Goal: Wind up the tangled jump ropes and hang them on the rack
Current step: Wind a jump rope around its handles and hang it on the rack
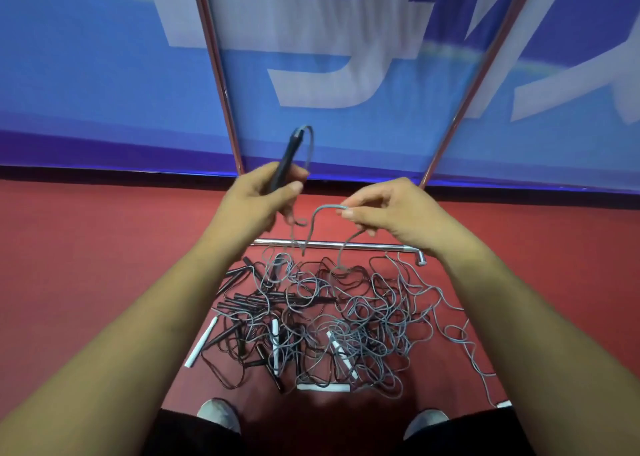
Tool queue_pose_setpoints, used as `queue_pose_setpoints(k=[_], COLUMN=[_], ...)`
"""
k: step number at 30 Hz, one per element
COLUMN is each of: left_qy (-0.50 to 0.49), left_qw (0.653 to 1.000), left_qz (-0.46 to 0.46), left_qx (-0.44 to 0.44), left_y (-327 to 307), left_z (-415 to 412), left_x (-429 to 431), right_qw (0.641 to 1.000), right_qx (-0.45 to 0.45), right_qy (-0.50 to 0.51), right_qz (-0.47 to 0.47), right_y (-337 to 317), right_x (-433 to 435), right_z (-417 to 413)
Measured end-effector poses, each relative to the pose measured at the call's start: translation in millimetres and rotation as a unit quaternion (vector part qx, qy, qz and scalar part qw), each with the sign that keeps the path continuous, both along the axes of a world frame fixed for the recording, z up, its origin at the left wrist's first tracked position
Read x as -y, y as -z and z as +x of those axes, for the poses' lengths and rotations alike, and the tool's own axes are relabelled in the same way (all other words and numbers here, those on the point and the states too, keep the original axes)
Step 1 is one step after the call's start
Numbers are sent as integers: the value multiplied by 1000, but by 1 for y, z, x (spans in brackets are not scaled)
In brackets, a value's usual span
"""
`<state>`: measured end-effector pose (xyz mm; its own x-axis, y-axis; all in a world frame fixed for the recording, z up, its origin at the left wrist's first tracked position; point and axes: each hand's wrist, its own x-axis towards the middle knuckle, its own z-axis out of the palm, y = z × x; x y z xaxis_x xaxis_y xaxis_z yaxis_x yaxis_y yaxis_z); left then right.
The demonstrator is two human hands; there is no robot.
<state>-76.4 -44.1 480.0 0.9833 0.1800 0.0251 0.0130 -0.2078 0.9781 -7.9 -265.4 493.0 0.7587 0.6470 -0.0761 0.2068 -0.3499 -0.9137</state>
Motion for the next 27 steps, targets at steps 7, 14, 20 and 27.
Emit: queue_pose_setpoints(k=[7,14,20,27], left_qy=[72,-22,-149,-105], left_qw=[994,964,976,994], left_qz=[-74,-264,-161,29], left_qx=[-21,13,-21,5], left_y=[3,2,11,9], left_z=[-2,5,13,11], left_x=[13,-4,-14,-7], right_qw=[996,968,983,923], right_qx=[-33,-178,-138,-342], right_qy=[11,-110,13,23], right_qz=[79,-138,-123,173], right_y=[11,68,80,18], right_x=[-11,40,50,10], right_z=[3,33,35,12])
